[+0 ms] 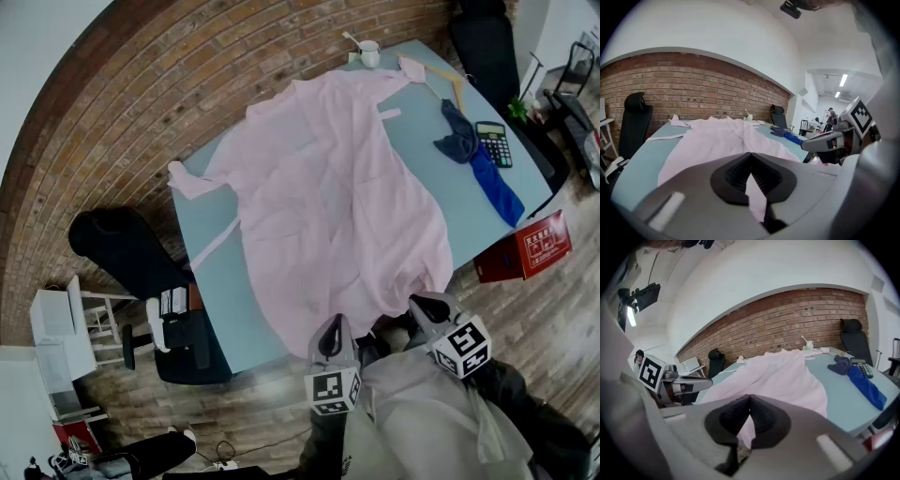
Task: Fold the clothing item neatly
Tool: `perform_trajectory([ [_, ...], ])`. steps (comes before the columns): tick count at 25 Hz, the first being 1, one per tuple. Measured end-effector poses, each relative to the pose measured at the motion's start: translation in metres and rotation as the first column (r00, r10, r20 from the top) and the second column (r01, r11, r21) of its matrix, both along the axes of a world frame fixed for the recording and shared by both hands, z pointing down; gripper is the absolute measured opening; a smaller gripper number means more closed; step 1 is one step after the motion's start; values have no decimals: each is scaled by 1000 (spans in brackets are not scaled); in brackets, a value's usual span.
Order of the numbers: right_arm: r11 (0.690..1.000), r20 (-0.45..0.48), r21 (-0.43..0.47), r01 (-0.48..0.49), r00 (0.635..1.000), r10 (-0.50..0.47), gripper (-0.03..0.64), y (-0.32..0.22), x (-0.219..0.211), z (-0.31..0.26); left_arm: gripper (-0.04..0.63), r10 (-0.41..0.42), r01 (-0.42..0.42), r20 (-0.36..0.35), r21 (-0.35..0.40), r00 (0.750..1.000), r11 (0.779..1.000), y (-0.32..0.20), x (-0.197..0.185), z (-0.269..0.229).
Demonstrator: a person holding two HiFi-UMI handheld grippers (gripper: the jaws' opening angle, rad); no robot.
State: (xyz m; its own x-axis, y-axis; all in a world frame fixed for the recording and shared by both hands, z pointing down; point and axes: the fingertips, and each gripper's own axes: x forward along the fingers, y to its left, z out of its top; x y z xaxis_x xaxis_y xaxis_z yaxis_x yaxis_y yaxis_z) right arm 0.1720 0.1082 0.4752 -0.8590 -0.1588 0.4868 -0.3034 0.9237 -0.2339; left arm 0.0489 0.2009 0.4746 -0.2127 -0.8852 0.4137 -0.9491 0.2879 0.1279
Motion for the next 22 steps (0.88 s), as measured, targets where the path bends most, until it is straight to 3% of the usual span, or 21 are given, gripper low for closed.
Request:
perform_trajectory([
  [13,1000,-15,-13,-21,1000,21,0,2,1,5,6,8,-8,-8,-9,1000,1000,2,-1,4],
  [22,993,104,-44,-109,988,113,0,-11,-3,-8,6,26,-26,0,-4,1000,1000,3,-9,3],
])
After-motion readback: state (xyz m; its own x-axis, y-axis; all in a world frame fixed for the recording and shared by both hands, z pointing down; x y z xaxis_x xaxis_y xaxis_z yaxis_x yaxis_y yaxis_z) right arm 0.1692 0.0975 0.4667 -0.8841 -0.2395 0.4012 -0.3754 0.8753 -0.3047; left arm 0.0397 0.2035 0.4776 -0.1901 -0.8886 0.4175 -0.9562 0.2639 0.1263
